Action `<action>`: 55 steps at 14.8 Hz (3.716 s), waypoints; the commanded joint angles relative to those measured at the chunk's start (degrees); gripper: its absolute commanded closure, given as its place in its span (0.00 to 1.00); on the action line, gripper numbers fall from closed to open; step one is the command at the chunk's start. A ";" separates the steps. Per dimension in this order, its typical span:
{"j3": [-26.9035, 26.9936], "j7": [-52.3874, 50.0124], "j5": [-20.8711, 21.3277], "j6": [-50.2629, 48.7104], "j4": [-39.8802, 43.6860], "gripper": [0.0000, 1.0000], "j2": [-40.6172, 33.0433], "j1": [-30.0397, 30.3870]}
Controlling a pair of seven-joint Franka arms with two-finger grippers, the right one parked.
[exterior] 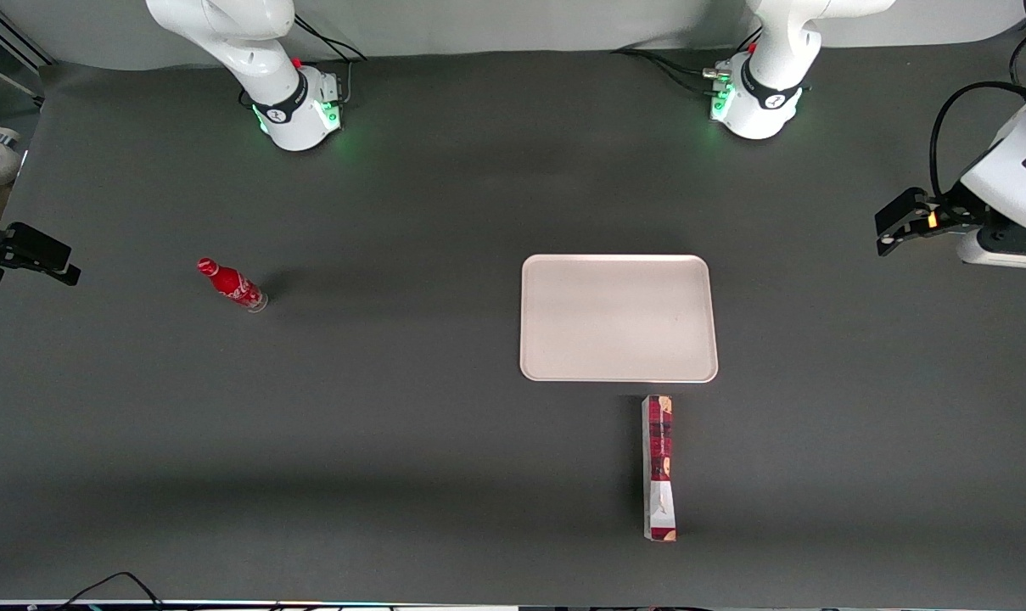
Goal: Place red cookie box on tray
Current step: 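Move the left gripper from rest toward the red cookie box, then lower the open left gripper around the upright red cookie box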
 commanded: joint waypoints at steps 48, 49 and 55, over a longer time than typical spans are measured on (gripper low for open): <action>-15.75 -15.32 4.20 42.30 15.75 0.00 48.34 -3.24; -15.75 -15.32 4.63 43.27 16.72 0.00 49.66 -3.77; -15.58 -15.32 9.65 46.18 22.26 0.00 56.87 -4.03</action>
